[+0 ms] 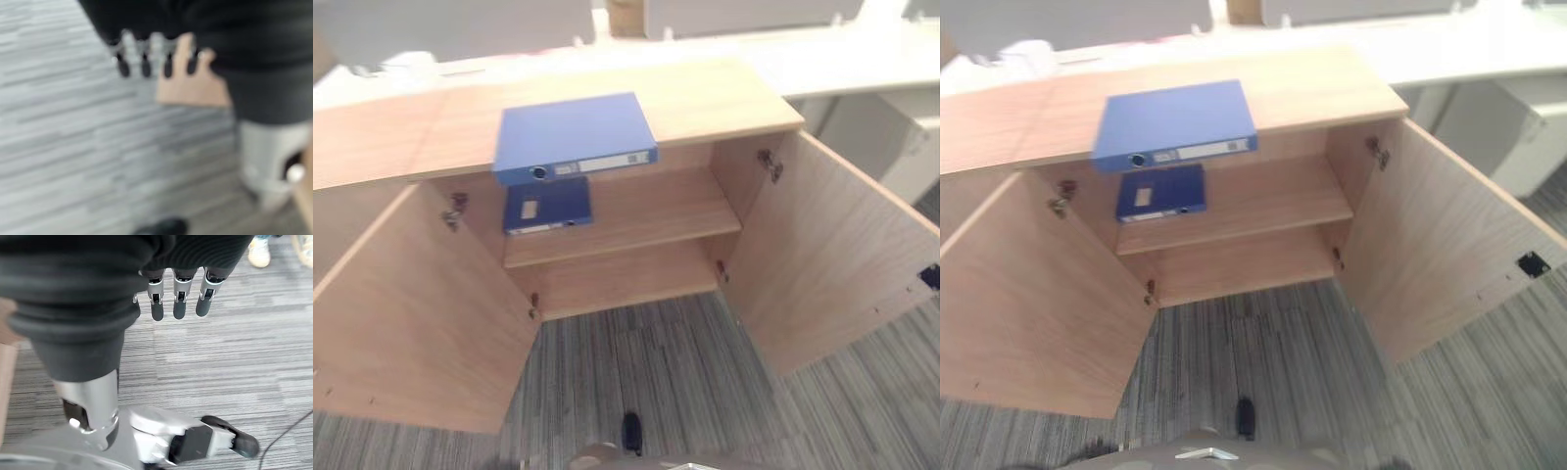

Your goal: Put the empty folder in the office cabinet

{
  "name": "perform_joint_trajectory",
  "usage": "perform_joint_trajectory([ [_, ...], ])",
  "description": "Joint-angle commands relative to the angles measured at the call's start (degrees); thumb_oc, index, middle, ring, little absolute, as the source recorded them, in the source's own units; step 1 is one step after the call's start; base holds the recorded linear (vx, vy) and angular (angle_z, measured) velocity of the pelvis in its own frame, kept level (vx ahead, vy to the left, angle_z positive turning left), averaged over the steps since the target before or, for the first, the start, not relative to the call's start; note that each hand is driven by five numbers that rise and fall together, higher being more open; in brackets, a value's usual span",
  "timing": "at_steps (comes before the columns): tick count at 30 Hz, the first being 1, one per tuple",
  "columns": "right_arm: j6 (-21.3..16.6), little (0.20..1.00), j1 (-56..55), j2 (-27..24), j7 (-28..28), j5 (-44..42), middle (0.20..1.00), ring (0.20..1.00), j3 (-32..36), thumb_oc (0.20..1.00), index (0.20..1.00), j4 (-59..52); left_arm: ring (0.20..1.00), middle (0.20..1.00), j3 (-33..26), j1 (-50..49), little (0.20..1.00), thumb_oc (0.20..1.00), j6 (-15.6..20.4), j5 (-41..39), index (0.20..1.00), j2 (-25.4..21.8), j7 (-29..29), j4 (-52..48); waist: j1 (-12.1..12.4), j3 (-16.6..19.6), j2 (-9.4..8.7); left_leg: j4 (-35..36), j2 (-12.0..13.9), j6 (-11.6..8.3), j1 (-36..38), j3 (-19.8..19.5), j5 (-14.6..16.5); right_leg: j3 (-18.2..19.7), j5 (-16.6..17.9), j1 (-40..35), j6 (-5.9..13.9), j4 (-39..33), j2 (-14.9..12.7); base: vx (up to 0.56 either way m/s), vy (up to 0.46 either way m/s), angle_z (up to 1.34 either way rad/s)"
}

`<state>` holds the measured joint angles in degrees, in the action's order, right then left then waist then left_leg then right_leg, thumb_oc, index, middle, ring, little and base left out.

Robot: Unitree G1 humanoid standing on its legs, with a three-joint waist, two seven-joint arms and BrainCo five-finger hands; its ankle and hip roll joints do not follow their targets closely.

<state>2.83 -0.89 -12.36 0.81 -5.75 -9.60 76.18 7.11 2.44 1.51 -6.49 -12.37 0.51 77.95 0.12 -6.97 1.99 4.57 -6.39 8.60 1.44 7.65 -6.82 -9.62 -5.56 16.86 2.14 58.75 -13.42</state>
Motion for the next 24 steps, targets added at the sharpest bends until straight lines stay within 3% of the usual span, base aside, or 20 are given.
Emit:
perform_joint_trajectory([
  [1, -0.6, 1.0, 3.0, -2.5, 1.5, -2.3, 1.0, 1.0, 0.9, 1.0, 1.0, -0.9, 1.0, 1.0, -0.8, -1.6, 1.0, 1.0, 0.4, -1.9, 1.0, -2.1, -1.4, -0.4, -0.1, -3.1, 2.27, 0.0, 3.1, -6.35, -0.4, -4.3, 4.0, 4.4, 4.3, -8.7, 2.53, -34.4, 4.4, 0.16, -0.219, 0.34],
  [2, -0.8, 1.0, 2.7, -3.5, 2.1, -1.6, 1.0, 1.0, 0.6, 1.0, 1.0, -1.3, 1.0, 1.0, 0.0, -0.7, 1.0, 1.0, 0.3, -2.0, 1.0, -2.6, -1.6, -1.5, -1.0, -3.4, 1.33, 0.0, 3.0, -7.04, -0.1, -4.5, 4.6, 5.9, 4.7, -10.1, 3.29, -44.2, 5.7, 0.16, -0.218, 0.65],
  [3, -0.8, 1.0, 2.7, -3.5, 2.1, -1.6, 1.0, 1.0, 0.6, 1.0, 1.0, -1.3, 1.0, 1.0, 0.0, -0.7, 1.0, 1.0, 0.3, -2.0, 1.0, -2.6, -1.6, -1.5, -1.0, -3.4, 1.41, 0.0, 3.1, -7.05, -0.1, -4.5, 4.5, 5.8, 5.0, -10.3, 3.27, -44.5, 5.8, 0.13, -0.15, 0.74],
  [4, -0.6, 1.0, 2.8, -3.3, 2.1, -2.6, 1.0, 1.0, 1.7, 1.0, 1.0, -0.7, 1.0, 1.0, -0.3, -1.4, 1.0, 1.0, 0.6, -0.8, 1.0, -2.8, -1.6, -1.4, -1.5, -3.1, 0.56, 0.0, 2.8, -7.14, 0.5, -5.3, 5.2, 9.2, 4.5, -12.3, 4.31, -49.2, 7.3, 0.13, -0.095, 0.59],
  [5, -0.6, 1.0, 3.0, -3.0, 2.0, -3.1, 1.0, 1.0, 2.2, 1.0, 1.0, 0.3, 1.0, 1.0, -0.6, -1.0, 1.0, 1.0, 0.7, -0.4, 1.0, -2.7, -2.0, -1.0, -1.0, -2.3, -0.01, 0.1, 2.9, -7.04, 1.0, -4.8, 5.9, 9.6, 4.6, -13.2, 4.81, -51.3, 7.3, 0.25, -0.188, 0.58],
  [9, -0.4, 1.0, 0.9, -1.9, 1.2, -2.3, 1.0, 1.0, 1.8, 1.0, 1.0, 2.7, 1.0, 1.0, -0.1, -2.2, 1.0, 1.0, 0.5, 1.0, 1.0, -0.7, -1.7, 0.2, -0.6, 1.4, -1.16, 0.4, 4.3, -8.12, 2.2, -5.7, 6.8, 7.6, 6.2, -18.4, 4.42, -59.4, 8.6, 0.16, -0.144, 0.47],
  [24, -0.7, 1.0, -0.7, -1.9, 1.6, -2.2, 1.0, 1.0, 2.5, 1.0, 1.0, 5.4, 1.0, 1.0, -1.3, -3.5, 1.0, 1.0, 0.2, 1.1, 1.0, 0.4, -1.7, 1.4, -0.6, 3.2, -2.24, 0.4, 6.0, -9.81, 5.3, -6.3, 8.4, 7.0, 4.9, -24.5, 3.14, -63.5, 10.5, 0.07, -0.045, -0.07],
])
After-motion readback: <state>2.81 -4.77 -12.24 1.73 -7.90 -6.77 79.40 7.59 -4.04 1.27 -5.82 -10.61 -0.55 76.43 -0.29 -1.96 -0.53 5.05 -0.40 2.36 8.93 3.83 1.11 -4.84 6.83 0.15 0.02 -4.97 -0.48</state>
